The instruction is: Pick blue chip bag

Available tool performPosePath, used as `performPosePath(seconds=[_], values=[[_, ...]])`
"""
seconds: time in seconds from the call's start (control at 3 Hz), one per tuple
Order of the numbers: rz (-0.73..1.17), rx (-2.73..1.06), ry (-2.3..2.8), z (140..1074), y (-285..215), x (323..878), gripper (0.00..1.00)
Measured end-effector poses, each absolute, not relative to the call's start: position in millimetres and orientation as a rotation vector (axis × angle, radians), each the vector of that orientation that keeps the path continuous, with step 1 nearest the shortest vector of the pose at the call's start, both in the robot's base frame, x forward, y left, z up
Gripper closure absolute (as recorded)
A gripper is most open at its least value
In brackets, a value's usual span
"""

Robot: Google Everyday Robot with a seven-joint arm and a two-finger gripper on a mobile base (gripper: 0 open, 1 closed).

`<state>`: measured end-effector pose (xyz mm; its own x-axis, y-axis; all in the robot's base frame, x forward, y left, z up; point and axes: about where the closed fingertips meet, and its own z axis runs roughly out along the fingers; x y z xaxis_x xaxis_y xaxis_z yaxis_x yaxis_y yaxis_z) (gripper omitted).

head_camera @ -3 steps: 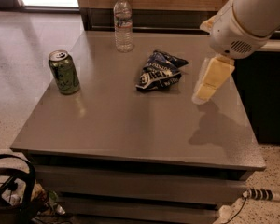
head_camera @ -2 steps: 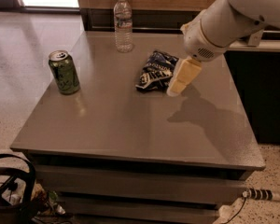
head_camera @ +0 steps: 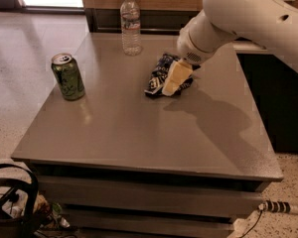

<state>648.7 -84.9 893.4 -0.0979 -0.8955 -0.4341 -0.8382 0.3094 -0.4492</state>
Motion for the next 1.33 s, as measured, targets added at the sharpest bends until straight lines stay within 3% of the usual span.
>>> performPosePath(seconds=[0.67, 1.0, 1.33], values=[[-0.119, -1.45, 2.061, 853.2, -105.0, 684.0, 0.0], [-0.116, -1.447, 2.072, 848.7, -106.2, 686.1, 0.1], [-0.114, -1.452, 2.071, 847.3, -104.5, 685.6, 0.43]])
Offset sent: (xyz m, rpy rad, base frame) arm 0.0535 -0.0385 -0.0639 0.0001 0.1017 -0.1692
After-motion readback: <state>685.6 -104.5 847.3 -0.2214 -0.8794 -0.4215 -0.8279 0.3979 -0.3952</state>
